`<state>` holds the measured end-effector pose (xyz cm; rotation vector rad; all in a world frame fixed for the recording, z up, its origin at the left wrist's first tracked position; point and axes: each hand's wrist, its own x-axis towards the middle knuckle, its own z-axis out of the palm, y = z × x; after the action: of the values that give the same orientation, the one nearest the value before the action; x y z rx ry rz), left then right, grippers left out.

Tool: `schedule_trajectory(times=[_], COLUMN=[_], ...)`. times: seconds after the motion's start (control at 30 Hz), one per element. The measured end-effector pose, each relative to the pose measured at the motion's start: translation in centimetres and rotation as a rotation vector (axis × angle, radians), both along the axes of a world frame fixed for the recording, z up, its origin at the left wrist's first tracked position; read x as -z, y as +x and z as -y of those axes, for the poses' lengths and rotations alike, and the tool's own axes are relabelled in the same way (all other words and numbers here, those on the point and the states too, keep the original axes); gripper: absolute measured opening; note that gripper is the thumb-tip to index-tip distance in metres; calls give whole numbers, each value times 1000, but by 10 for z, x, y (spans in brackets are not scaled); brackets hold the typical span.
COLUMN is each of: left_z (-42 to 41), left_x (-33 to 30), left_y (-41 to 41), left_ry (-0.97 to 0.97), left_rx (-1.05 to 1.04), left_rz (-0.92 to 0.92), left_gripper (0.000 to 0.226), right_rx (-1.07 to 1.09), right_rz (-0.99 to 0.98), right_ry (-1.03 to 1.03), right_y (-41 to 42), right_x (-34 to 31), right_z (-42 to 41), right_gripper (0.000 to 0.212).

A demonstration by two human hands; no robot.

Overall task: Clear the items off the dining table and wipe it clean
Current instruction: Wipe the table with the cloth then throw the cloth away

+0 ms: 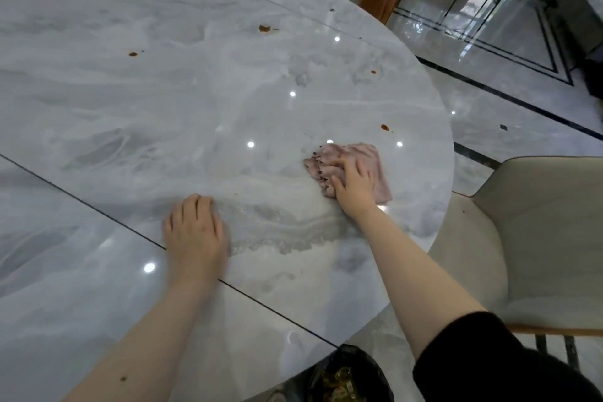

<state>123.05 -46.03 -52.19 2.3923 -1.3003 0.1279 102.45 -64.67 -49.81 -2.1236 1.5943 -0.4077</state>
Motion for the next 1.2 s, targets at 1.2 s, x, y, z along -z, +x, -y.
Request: schedule_trajectory(times=[1.2], left_z=[0], left_x=[-4], left_y=[65], left_ry=[-52], left_rx=[-7], left_rz=[-85], left_gripper=[37], right_rx=[-534], right_rz=[142], right_ry=[-67], right_y=[119], right_x=[11], right_z=[18], right_gripper=[33])
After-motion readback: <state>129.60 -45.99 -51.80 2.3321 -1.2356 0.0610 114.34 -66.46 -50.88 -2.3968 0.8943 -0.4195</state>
